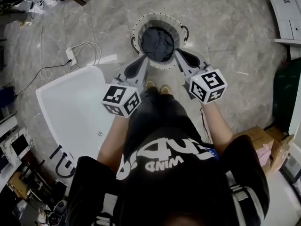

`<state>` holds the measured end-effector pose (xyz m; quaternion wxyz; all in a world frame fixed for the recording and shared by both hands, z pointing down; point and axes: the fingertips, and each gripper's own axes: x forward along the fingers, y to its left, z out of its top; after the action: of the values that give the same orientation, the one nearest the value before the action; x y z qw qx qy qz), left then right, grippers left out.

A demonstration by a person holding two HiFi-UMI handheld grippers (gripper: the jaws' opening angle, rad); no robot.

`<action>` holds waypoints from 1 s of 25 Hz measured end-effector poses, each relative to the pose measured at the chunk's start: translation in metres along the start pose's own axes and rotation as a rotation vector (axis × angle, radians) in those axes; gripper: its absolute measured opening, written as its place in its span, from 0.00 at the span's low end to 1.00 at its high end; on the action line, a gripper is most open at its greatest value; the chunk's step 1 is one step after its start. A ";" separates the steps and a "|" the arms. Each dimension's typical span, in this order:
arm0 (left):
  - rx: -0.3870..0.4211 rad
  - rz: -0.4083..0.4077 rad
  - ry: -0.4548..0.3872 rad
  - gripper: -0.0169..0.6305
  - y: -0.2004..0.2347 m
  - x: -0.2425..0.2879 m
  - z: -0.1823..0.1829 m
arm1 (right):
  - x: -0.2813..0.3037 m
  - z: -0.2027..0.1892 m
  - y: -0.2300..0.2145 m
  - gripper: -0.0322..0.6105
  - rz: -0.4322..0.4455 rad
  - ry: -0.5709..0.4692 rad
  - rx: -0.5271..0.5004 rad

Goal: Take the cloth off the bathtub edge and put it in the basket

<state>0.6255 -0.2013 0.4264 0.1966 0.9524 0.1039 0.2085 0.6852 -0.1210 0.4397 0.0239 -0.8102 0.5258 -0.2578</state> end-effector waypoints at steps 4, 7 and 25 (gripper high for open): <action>0.034 -0.021 -0.009 0.05 -0.031 -0.023 0.025 | -0.039 0.027 0.022 0.07 0.003 -0.032 -0.027; 0.057 -0.034 -0.019 0.05 -0.047 -0.034 0.029 | -0.057 0.037 0.029 0.07 -0.007 -0.064 -0.020; 0.226 -0.111 -0.069 0.05 -0.072 -0.051 0.022 | -0.087 0.023 0.064 0.07 0.076 -0.228 -0.082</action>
<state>0.5808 -0.1582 0.3599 0.1024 0.9680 0.1723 0.1511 0.6145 -0.0793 0.3657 0.0602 -0.8140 0.5602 -0.1410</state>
